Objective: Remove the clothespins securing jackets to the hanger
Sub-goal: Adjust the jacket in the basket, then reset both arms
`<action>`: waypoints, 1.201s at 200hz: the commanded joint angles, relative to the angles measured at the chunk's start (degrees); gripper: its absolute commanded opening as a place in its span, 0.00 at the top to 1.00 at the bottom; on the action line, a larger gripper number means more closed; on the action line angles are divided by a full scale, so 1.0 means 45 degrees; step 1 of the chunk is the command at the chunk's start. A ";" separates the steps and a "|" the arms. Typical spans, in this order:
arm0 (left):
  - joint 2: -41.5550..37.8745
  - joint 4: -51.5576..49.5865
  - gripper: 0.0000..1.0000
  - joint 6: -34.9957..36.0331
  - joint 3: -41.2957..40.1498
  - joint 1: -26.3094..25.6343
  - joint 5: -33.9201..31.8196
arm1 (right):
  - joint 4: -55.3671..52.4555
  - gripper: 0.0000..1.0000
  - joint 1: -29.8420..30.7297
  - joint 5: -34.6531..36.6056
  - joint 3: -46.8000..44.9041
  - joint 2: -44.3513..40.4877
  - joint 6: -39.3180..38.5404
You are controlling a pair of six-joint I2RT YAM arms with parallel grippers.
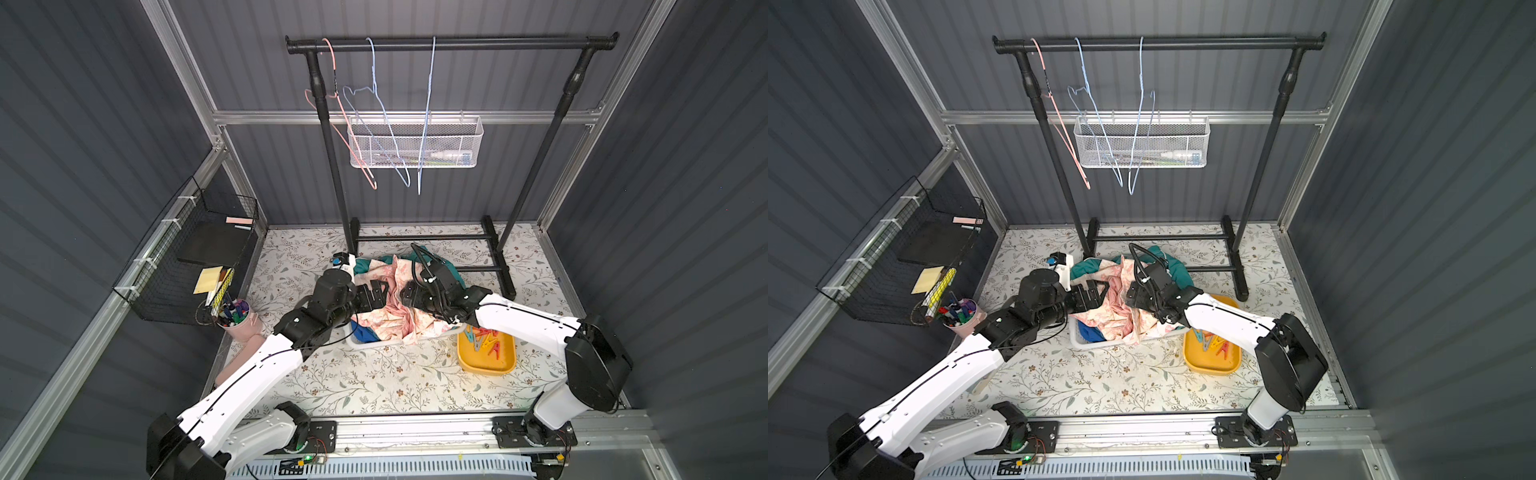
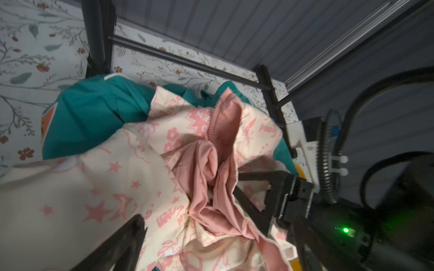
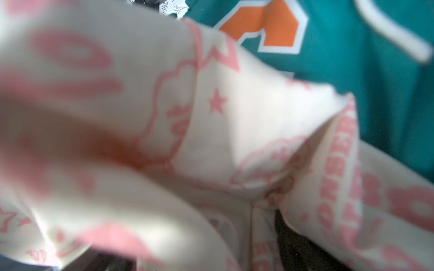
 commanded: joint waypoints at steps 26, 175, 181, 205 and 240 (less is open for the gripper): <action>-0.0479 0.0463 0.01 0.2085 0.1731 0.0034 0.0051 | -0.2635 0.01 -0.0051 0.0104 0.1542 -0.1336 -0.1316; 0.2460 1.3741 0.01 0.8242 -0.4174 0.3605 -0.7582 | 0.6318 0.01 -0.6268 0.6111 -0.6120 -0.7729 -1.0183; 0.2881 1.4459 0.01 0.8237 -0.4353 0.3858 -0.7475 | 0.6821 0.01 -0.6572 0.5909 -0.6612 -0.7874 -1.0322; 0.4859 1.8053 0.01 0.8378 -0.5175 0.4474 -0.6960 | 0.9200 0.01 -0.7870 0.5031 -0.8451 -0.7683 -1.0619; 0.7394 2.4438 0.01 0.8752 -0.7610 0.5164 -0.6388 | 1.1154 0.01 -0.9184 0.4102 -0.9527 -0.5548 -1.0422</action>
